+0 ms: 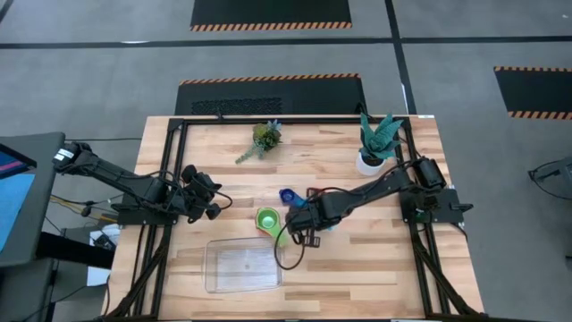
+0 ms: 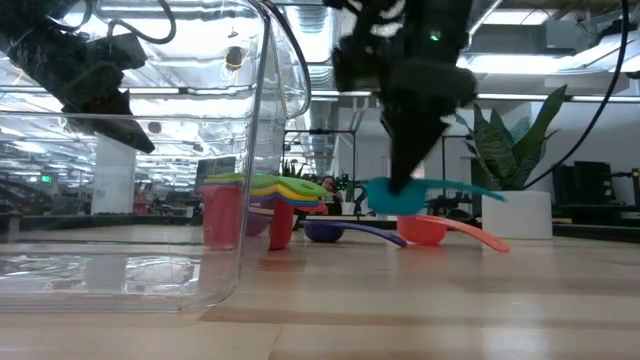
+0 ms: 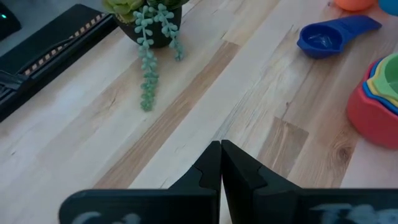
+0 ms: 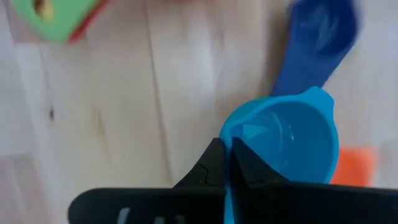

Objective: Nest measuring cups in basket
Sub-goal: Stack the light blue measuring cup on the green measuring cup

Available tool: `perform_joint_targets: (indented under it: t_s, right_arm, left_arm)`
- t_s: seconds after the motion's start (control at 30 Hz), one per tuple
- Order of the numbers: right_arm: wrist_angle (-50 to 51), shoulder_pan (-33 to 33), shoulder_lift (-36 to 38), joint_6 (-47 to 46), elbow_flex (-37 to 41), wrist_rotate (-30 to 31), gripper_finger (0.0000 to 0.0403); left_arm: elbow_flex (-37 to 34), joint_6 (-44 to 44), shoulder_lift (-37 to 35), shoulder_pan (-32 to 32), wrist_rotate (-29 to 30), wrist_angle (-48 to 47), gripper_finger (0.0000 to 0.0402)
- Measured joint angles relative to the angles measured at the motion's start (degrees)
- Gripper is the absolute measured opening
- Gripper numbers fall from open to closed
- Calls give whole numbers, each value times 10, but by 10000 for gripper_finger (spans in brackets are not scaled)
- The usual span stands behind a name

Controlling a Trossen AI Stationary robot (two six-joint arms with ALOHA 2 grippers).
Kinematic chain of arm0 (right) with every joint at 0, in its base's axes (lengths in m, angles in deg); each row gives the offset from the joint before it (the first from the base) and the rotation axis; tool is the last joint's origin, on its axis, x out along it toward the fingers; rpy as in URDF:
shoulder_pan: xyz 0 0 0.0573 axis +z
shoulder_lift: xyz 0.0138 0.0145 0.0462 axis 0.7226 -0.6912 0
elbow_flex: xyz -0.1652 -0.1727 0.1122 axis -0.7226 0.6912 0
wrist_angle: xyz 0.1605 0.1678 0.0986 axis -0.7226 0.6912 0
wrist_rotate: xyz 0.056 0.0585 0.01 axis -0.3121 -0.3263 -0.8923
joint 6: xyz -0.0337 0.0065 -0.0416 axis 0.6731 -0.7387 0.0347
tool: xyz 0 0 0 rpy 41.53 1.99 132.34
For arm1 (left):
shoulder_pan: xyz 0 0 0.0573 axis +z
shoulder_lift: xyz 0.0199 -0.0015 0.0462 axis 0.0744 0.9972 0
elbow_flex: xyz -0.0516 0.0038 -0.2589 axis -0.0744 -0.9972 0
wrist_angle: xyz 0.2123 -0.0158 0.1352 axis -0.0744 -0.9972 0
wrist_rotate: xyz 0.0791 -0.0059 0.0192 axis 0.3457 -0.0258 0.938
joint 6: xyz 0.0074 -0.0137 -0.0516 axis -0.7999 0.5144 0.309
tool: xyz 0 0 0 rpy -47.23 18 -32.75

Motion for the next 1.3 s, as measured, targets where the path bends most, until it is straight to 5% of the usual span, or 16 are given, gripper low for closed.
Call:
perform_joint_targets:
  t_s: [0.3, 0.53, 0.77, 0.97, 1.3]
  right_arm:
    - [-89, -31, 0, 118, -54, 33, 8]
    - [-177, -58, 0, 84, -80, -76, 8]
    - [-226, -39, 0, 18, -84, -71, 7]
    - [-242, -20, 0, -16, -84, 5, 6]
    - [-238, -13, -8, -64, -85, -3, 7]
  left_arm:
    - [0, 1, 0, 0, 1, 0, 0]
    - [0, 1, 0, 0, 1, 0, 0]
    - [0, -4, 0, 0, 1, 0, 0]
    - [0, -6, 0, 0, 1, 0, 0]
    - [0, -5, 0, 0, 1, 0, 0]
